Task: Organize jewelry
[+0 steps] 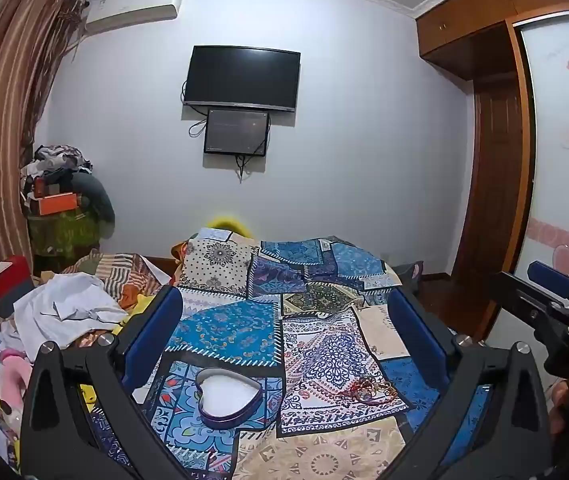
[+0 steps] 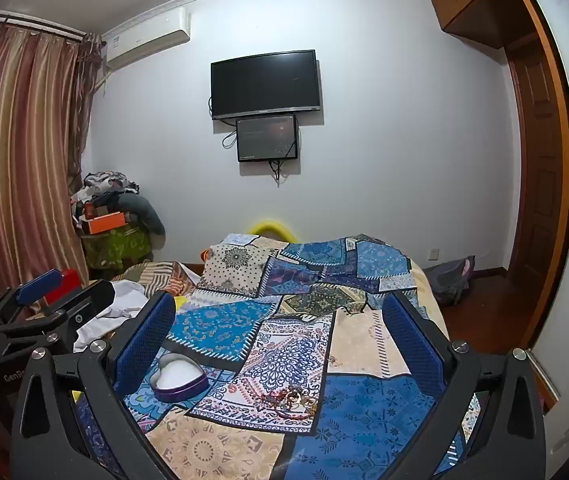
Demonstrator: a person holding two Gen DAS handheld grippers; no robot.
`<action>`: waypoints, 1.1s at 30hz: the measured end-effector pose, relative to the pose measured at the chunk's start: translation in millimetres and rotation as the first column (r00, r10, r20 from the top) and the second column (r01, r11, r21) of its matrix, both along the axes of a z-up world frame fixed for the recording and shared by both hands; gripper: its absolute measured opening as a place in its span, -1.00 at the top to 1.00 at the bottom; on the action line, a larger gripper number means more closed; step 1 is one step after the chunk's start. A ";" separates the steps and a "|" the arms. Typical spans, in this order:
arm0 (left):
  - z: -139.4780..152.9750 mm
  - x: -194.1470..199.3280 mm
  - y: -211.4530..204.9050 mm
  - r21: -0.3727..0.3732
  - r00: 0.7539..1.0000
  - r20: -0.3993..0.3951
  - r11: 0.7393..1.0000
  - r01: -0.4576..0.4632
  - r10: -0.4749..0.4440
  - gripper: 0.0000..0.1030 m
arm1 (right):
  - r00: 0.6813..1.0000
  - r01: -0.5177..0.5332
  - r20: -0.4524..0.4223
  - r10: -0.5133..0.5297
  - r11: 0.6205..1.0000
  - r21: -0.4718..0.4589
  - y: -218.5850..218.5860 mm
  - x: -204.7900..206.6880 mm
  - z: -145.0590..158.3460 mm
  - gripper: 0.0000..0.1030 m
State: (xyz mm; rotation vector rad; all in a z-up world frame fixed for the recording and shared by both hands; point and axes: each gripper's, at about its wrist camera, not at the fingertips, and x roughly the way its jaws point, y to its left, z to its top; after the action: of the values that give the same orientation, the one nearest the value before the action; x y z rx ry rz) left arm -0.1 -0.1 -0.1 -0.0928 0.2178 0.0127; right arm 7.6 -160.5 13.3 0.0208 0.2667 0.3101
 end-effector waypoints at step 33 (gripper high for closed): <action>-7.3 5.6 -0.2 -0.001 1.000 -0.012 1.000 0.013 -0.013 -1.00 | 1.000 0.003 -0.013 -0.003 1.000 0.001 4.9 3.9 -13.7 -0.99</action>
State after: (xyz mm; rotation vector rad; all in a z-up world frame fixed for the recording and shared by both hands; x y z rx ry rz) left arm 5.5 -0.3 -7.4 -0.0922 0.2300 -0.0002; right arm 11.4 -155.6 -0.4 0.0239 0.2797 0.3072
